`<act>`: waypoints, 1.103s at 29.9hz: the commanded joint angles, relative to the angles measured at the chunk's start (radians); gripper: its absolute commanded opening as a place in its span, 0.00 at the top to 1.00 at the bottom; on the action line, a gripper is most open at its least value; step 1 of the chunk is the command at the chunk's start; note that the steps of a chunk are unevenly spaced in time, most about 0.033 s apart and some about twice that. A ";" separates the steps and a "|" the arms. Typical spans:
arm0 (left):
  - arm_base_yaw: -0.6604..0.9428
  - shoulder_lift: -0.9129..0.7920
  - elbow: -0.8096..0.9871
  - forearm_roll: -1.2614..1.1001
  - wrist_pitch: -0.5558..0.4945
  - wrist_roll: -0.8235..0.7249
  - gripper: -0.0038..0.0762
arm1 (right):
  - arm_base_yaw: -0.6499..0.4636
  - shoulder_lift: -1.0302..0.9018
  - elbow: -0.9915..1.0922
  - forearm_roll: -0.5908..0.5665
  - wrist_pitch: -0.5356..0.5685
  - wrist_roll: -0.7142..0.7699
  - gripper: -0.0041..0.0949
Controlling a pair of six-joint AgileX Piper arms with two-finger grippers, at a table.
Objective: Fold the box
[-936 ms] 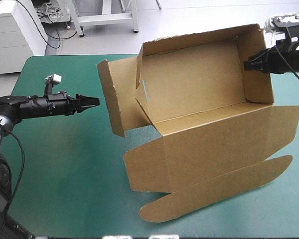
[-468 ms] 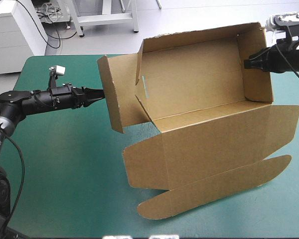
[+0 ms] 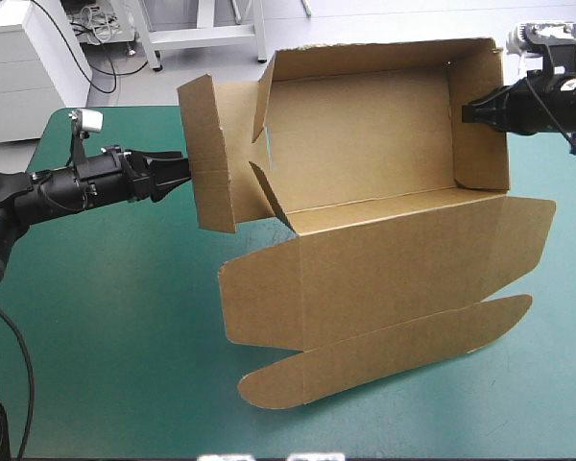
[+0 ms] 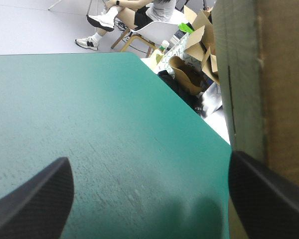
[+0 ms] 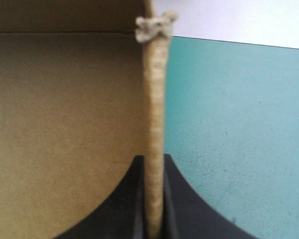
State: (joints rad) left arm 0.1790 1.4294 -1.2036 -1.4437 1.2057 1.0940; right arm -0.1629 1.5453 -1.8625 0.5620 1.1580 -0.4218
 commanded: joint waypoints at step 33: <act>-0.145 -0.046 -0.023 -0.275 0.076 0.101 0.20 | 0.341 -0.023 -0.032 -0.324 -0.311 0.289 0.98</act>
State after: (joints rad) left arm 0.0423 1.4218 -1.2032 -1.6161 1.2045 1.1770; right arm 0.1739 1.5617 -1.8625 0.2147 0.9307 -0.1629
